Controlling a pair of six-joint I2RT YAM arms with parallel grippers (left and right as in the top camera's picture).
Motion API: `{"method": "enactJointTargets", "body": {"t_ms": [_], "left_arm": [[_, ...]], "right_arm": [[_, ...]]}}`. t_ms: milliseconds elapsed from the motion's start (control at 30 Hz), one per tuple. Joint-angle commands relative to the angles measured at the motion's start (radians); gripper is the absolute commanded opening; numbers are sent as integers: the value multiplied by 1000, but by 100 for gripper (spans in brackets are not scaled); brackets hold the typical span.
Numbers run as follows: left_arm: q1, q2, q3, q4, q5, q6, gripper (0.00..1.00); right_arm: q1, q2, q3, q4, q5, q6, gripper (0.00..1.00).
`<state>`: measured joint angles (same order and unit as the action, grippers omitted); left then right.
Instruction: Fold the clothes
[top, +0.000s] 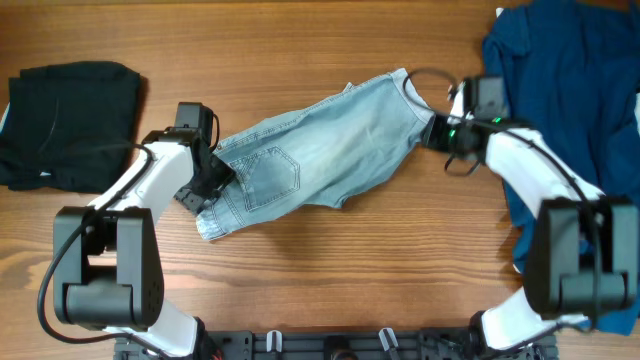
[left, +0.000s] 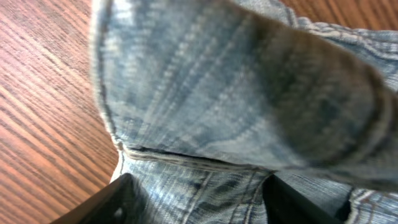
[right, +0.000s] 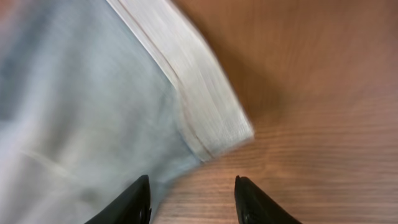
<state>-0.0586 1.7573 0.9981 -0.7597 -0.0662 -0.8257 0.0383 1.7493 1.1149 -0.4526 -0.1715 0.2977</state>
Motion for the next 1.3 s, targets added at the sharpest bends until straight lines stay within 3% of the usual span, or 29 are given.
{"method": "enactJointTargets", "body": {"t_ms": [0,67,233,333,533,600,667,767,833,1033,1067,1167,1267], "left_arm": [[25,39,-26,-65,-57,15,73],[58,-5,-7,-126,-19,23,80],[136,-130,4,-183,66,86,99],[139,-124,-37,-163,80,86,100],[139,-124,-262,118,174,97,96],[139,-124,-313,213,238,142,86],[139,-124,-326,246,241,142,41],[140,-125,-323,283,241,163,4],[140,-125,-315,259,239,203,4],[140,-129,16,-203,177,320,4],[140,-129,87,-258,172,326,4],[140,-130,259,-364,170,352,4],[140,-130,410,-426,170,352,4]], "right_arm": [[11,-84,171,-43,-93,-206,44],[37,-67,175,-82,-117,-270,46],[50,67,173,-108,-118,-273,50],[50,113,172,-118,-117,-272,51],[50,113,172,-118,-114,-270,51],[50,113,172,-118,-114,-269,51],[50,113,172,-122,-114,-269,51],[50,113,172,-129,-114,-273,52],[50,113,172,-129,-114,-275,52],[122,113,172,-145,-309,-403,43],[161,113,172,-144,-309,-401,41],[294,113,171,-146,-308,-371,17],[444,135,166,-117,-307,-318,15]]}}
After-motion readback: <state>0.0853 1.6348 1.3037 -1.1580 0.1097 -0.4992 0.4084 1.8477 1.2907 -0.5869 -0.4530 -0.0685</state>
